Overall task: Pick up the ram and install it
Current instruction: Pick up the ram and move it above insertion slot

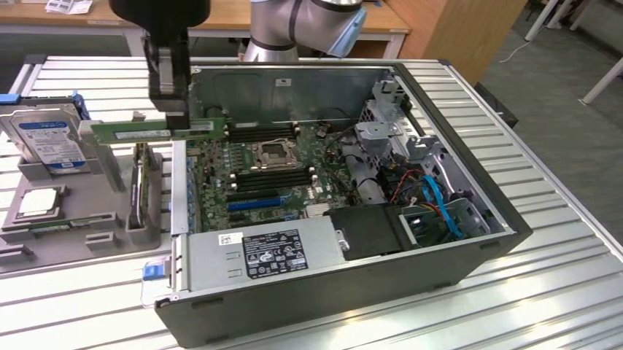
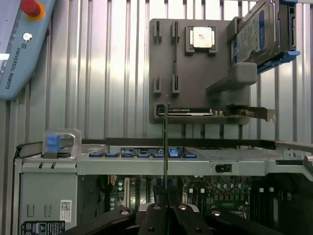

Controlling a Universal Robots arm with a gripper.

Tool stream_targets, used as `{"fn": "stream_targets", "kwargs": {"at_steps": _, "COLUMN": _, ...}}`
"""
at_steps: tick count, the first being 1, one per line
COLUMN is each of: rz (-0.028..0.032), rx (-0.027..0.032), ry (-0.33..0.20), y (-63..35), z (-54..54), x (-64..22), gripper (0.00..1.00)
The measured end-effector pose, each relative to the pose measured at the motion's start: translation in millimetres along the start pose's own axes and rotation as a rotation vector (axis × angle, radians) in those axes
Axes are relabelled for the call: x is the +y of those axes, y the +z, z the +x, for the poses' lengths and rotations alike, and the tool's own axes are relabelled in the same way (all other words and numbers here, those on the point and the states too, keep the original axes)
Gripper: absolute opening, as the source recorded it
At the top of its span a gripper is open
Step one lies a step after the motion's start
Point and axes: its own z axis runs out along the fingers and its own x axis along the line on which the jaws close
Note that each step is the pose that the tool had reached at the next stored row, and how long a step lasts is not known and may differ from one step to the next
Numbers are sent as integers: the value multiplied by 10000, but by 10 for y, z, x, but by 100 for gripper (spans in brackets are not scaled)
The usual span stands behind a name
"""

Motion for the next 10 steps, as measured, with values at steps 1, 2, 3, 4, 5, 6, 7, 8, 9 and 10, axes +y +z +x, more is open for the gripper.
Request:
{"fn": "stream_targets", "kwargs": {"at_steps": 1, "rz": -1, "rx": 1, "ry": 0, "y": -1, "z": 0, "x": -20, "gripper": 11}}
{"fn": "stream_targets", "kwargs": {"at_steps": 2, "rz": -1, "rx": 0, "ry": 0, "y": -2, "z": 0, "x": -41, "gripper": 11}}
{"fn": "stream_targets", "kwargs": {"at_steps": 3, "rz": -1, "rx": 0, "ry": 0, "y": -3, "z": 0, "x": -62, "gripper": 11}}
{"fn": "stream_targets", "kwargs": {"at_steps": 4, "rz": 0, "rx": 0, "ry": 0, "y": -4, "z": 0, "x": -81, "gripper": 11}}
{"fn": "stream_targets", "kwargs": {"at_steps": 5, "rz": -1, "rx": 0, "ry": -1, "y": -4, "z": -1, "x": -99, "gripper": 11}}
{"fn": "stream_targets", "kwargs": {"at_steps": 6, "rz": 0, "rx": -1, "ry": -1, "y": -5, "z": -1, "x": -118, "gripper": 11}}
{"fn": "stream_targets", "kwargs": {"at_steps": 7, "rz": 0, "rx": -1, "ry": 0, "y": -6, "z": -1, "x": -137, "gripper": 11}}
{"fn": "stream_targets", "kwargs": {"at_steps": 8, "rz": 0, "rx": 0, "ry": 0, "y": -7, "z": -1, "x": -158, "gripper": 11}}
{"fn": "stream_targets", "kwargs": {"at_steps": 9, "rz": 0, "rx": 0, "ry": 0, "y": -8, "z": -2, "x": -176, "gripper": 11}}
{"fn": "stream_targets", "kwargs": {"at_steps": 10, "rz": 0, "rx": 0, "ry": 0, "y": -9, "z": -2, "x": -194, "gripper": 11}}
